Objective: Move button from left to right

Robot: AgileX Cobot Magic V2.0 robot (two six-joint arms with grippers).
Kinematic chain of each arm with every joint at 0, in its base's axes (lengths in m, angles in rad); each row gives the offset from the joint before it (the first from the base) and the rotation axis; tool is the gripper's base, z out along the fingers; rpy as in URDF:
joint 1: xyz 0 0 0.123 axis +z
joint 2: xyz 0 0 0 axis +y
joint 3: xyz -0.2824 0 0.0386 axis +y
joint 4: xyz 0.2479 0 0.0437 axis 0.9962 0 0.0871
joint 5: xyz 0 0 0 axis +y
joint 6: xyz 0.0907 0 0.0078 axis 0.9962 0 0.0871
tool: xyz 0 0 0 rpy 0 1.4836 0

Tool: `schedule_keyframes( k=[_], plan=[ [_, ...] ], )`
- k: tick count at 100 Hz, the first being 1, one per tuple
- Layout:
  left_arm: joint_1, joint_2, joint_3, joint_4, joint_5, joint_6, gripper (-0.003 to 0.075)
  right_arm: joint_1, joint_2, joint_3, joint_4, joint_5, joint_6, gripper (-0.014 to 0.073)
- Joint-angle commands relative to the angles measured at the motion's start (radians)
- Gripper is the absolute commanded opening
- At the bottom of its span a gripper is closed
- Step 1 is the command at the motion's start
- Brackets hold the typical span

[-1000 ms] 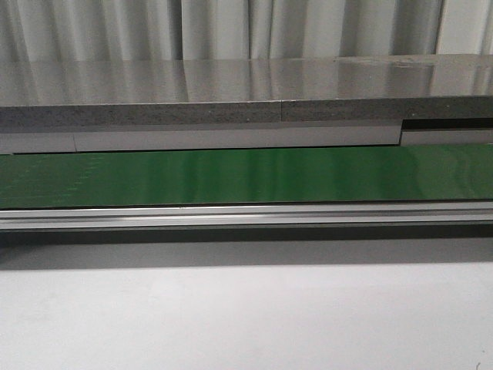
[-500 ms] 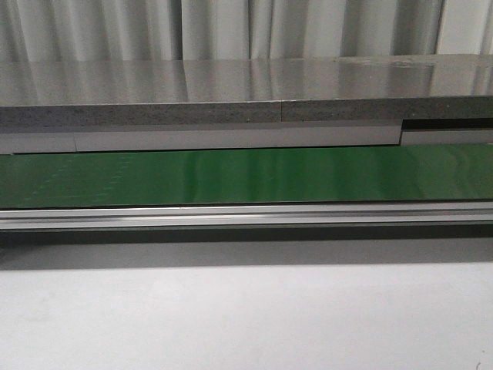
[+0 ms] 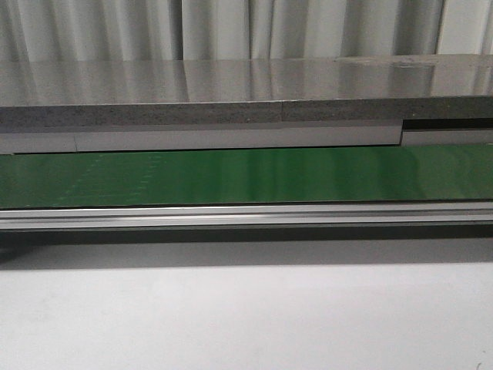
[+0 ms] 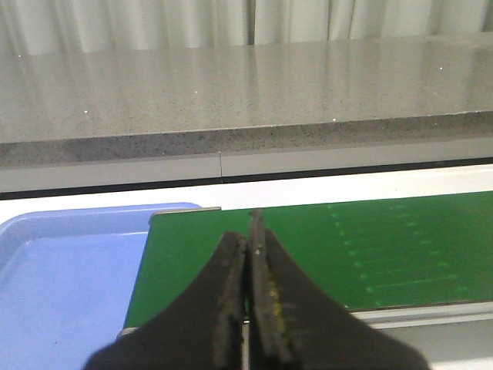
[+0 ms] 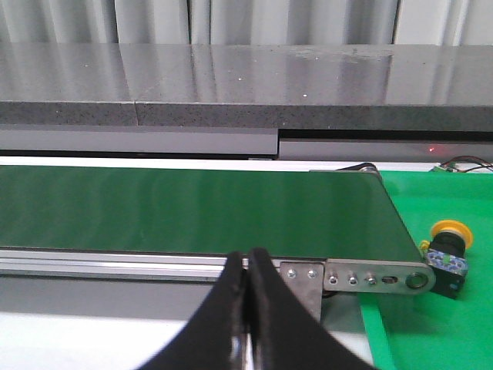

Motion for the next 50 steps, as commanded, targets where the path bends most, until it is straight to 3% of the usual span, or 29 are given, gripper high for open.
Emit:
schedule_keyframes(
  k=[1,30,50],
  plan=[
    [-0.011,-0.054,0.003,-0.004,-0.086,-0.001,-0.0020,0.000,-0.017,-0.015,0.001,-0.087,-0.008,-0.0067],
    [-0.011,-0.291,0.159,0.050,-0.086,-0.010,-0.0020,0.000,-0.017,-0.015,0.001,-0.087,-0.008,-0.0067],
    [-0.011,-0.367,0.222,0.190,-0.084,-0.211,-0.0020,0.000,-0.017,-0.015,0.001,-0.087,-0.008,-0.0067]
  ],
)
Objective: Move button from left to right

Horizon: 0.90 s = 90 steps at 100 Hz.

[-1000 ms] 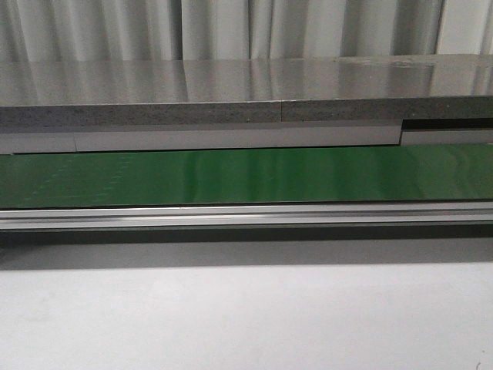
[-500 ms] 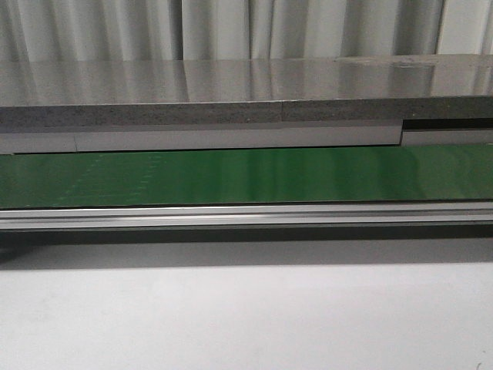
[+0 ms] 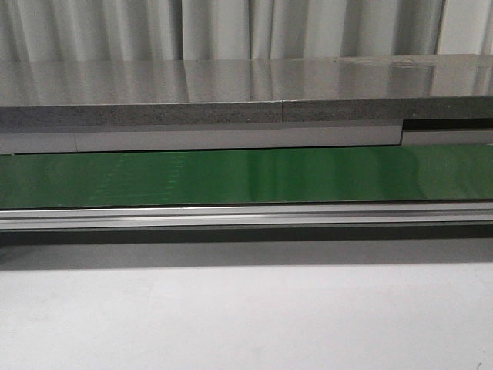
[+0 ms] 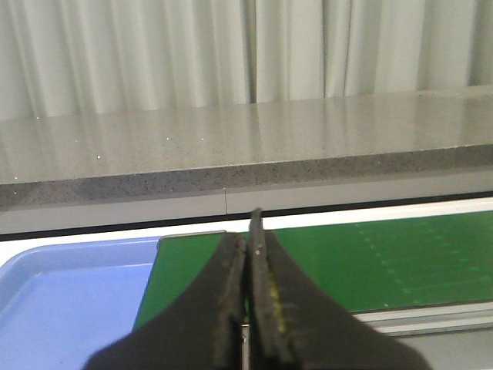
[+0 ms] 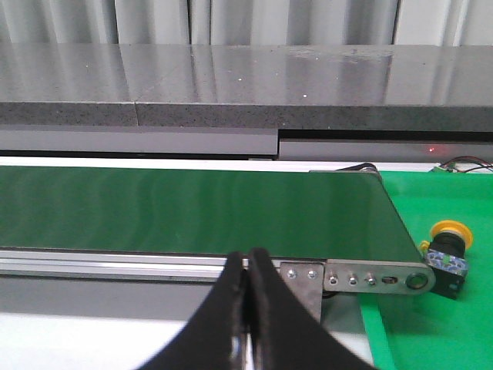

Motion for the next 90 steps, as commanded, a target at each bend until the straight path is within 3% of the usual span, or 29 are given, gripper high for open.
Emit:
schedule_keyframes(
  k=[1,18,90],
  plan=[
    [-0.011,-0.033,0.044,0.054,-0.076,-0.090,-0.0020,0.000,-0.017,-0.015,0.001,-0.087,-0.008,-0.0067],
    [-0.011,-0.033,0.057,0.109,-0.057,-0.161,-0.0020,0.000,-0.017,-0.015,0.001,-0.087,-0.008,-0.0067],
    [-0.011,-0.033,0.057,0.116,-0.057,-0.161,-0.0020,0.000,-0.017,-0.015,0.001,-0.087,-0.008,-0.0067]
  ],
)
